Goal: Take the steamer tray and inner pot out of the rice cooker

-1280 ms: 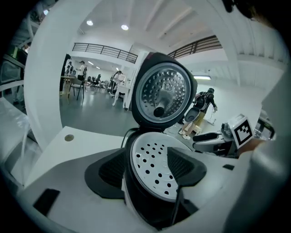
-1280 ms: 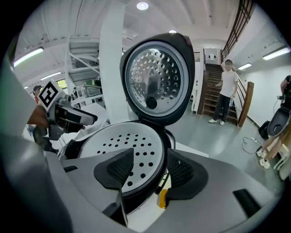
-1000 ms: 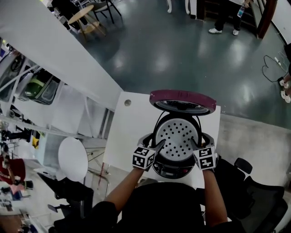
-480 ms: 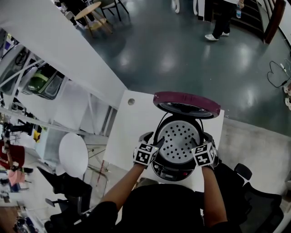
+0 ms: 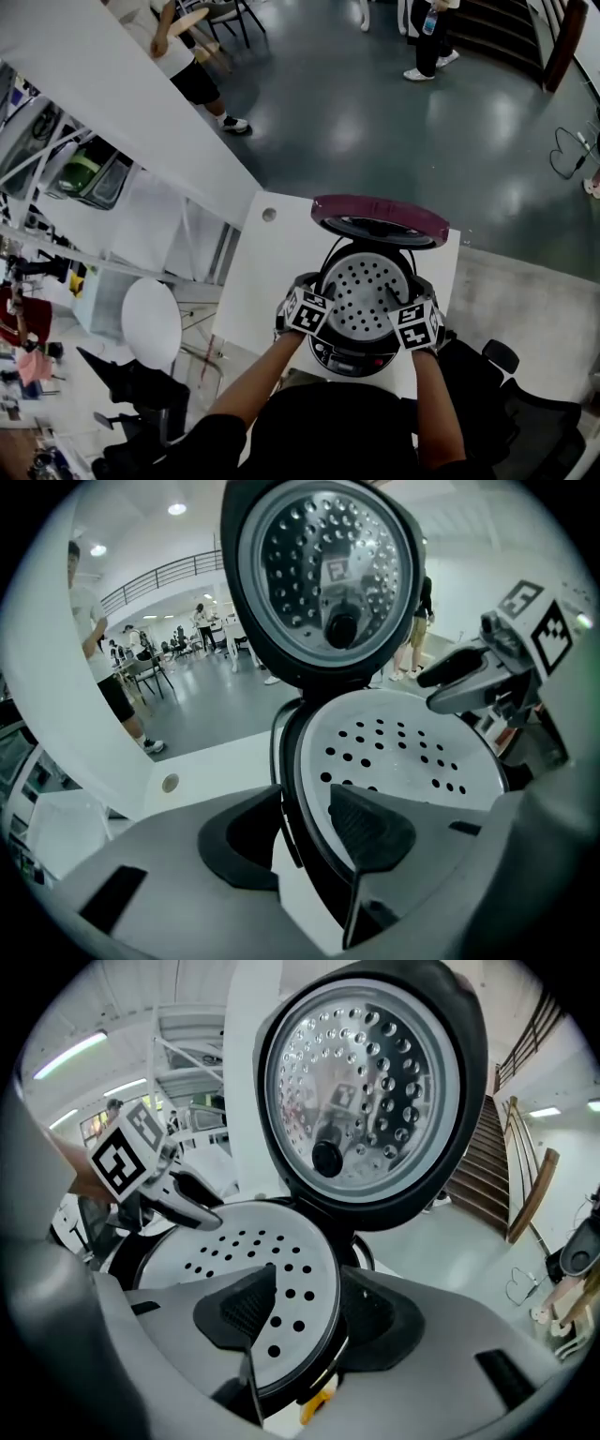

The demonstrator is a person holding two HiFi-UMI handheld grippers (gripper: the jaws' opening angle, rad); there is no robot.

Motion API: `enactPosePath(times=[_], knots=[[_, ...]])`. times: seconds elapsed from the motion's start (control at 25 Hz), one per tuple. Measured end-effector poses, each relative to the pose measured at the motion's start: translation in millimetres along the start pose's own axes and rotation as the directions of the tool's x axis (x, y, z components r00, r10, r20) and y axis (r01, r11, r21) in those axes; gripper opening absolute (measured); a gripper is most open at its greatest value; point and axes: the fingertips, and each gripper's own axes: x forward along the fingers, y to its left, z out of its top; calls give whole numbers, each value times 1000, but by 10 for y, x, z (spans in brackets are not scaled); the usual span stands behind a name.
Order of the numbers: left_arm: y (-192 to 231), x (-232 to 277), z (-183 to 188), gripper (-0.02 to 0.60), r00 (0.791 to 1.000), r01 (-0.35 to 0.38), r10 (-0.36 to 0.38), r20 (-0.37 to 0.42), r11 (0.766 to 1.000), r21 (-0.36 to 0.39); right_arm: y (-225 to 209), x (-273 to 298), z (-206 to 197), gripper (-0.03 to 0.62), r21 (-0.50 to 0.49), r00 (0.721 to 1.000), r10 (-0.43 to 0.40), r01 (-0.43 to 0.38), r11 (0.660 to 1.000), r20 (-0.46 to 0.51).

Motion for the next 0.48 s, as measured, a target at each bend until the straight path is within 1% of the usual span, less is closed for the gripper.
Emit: enactPosePath(times=[0.12, 0.24, 0.32, 0.44, 0.48], knots=[[3, 9, 18, 158, 1000, -10, 10, -4, 1000, 3, 68, -95, 107, 202, 14, 999, 9, -9, 1000, 49], [30, 4, 40, 152, 1000, -2, 3, 20, 1000, -29, 140, -148, 167, 202, 35, 997, 23, -26, 999, 78], [45, -18, 67, 129, 999, -4, 6, 39, 999, -41, 179, -179, 198, 202, 60, 994, 41, -47, 997, 98], [37, -66, 139, 106, 998, -15, 17, 53, 999, -40, 200, -232, 242, 201, 106, 987, 68, -84, 991, 149], [24, -82, 164, 86, 998, -14, 16, 58, 999, -41, 201, -252, 251, 201, 131, 983, 76, -99, 986, 168]])
